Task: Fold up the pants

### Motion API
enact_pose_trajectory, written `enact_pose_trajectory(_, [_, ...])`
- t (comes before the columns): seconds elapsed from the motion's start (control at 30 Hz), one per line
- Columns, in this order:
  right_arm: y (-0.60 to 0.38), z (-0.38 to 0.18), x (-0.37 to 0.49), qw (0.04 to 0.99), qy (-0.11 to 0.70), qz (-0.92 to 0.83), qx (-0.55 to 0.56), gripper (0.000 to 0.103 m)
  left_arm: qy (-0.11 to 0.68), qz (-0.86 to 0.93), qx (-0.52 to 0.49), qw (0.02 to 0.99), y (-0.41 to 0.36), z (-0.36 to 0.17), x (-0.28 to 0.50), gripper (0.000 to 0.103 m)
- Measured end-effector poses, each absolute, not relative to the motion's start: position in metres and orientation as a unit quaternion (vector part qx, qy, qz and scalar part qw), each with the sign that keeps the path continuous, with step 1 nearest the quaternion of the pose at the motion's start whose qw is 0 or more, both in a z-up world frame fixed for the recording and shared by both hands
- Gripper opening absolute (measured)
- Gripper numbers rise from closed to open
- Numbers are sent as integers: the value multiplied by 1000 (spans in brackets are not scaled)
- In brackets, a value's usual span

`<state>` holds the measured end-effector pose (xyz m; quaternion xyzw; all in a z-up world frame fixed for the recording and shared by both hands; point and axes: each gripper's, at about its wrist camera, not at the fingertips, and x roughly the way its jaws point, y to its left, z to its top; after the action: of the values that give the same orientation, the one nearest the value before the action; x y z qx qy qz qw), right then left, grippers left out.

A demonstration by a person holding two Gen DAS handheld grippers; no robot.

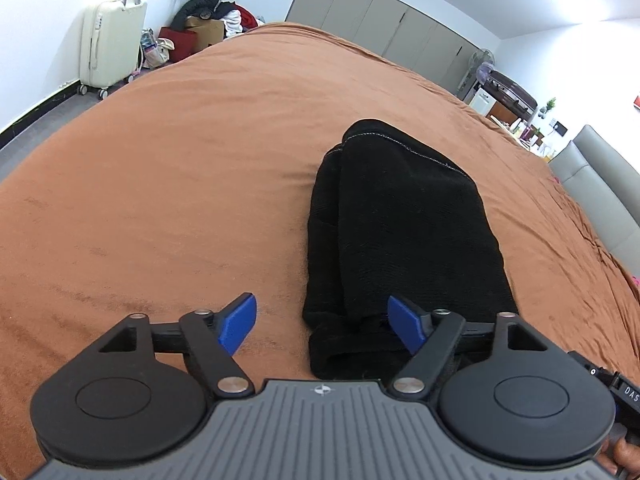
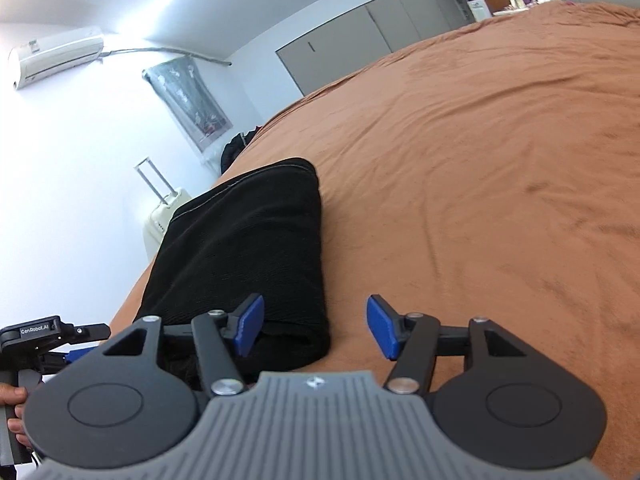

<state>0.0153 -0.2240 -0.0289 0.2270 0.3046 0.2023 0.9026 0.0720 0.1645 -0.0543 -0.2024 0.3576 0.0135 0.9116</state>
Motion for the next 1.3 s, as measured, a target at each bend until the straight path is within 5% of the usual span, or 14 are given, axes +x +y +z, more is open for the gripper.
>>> enact_pose_trajectory(0.5, [-217, -46, 70, 889, 335, 209, 231, 71, 384, -3, -172, 907, 157, -57, 129, 90])
enact_pose_trajectory(0.7, [-200, -51, 118, 870, 360, 249, 229, 88, 417, -41, -157, 894, 155, -67, 161, 91])
enact_pose_trajectory(0.9, [-184, -60, 170, 840, 389, 287, 248, 94, 438, -83, -222, 867, 170, -88, 185, 103])
enact_pose_trajectory(1.3, [-148, -105, 236, 723, 456, 398, 333, 98, 451, -165, -348, 805, 202, -136, 208, 103])
